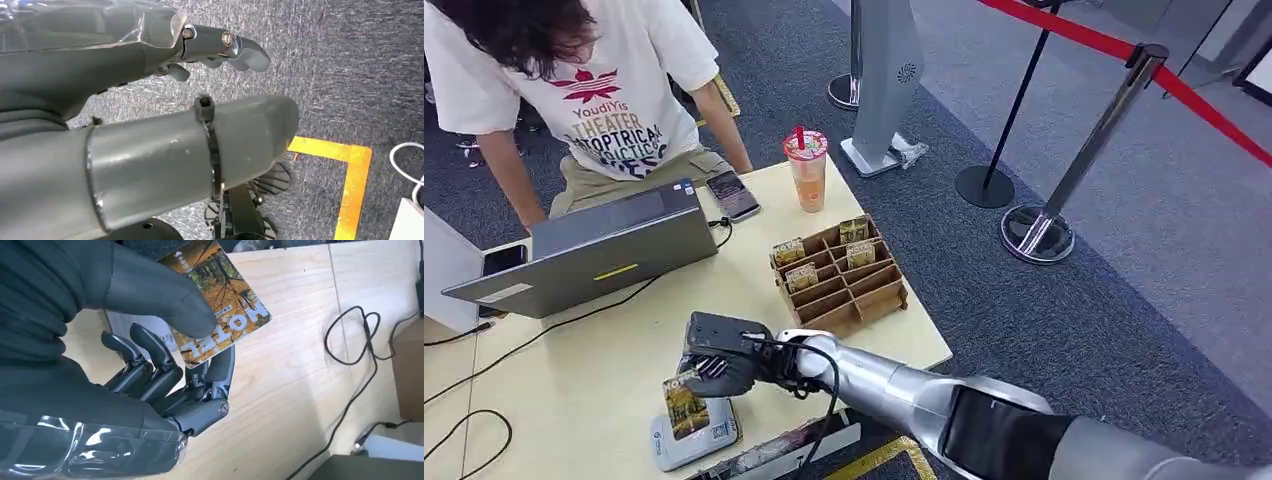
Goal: Pass the card to the sensor for recognition and then transmit it.
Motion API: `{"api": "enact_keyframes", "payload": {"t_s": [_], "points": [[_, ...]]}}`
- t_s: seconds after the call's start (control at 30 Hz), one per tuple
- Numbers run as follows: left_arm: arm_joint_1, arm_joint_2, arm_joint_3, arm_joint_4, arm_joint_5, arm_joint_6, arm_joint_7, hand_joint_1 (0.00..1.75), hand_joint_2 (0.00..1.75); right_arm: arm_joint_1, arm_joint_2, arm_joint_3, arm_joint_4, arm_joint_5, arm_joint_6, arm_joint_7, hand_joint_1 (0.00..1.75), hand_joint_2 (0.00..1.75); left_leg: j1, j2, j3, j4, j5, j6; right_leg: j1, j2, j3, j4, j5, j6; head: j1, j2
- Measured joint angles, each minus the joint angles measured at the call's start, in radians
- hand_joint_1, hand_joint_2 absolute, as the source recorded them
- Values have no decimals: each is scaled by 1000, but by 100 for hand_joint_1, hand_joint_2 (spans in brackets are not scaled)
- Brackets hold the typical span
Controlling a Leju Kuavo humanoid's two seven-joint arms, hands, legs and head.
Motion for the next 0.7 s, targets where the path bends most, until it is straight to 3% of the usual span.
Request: {"api": "enact_keyframes", "payload": {"t_s": [0.7], "points": [[0,-5,0,0,-7,0,3,0,0,-3,66,46,102,11,-3,28,175,175,0,0,0,0,0,0,0,0,0,0,0,0,0,0]]}}
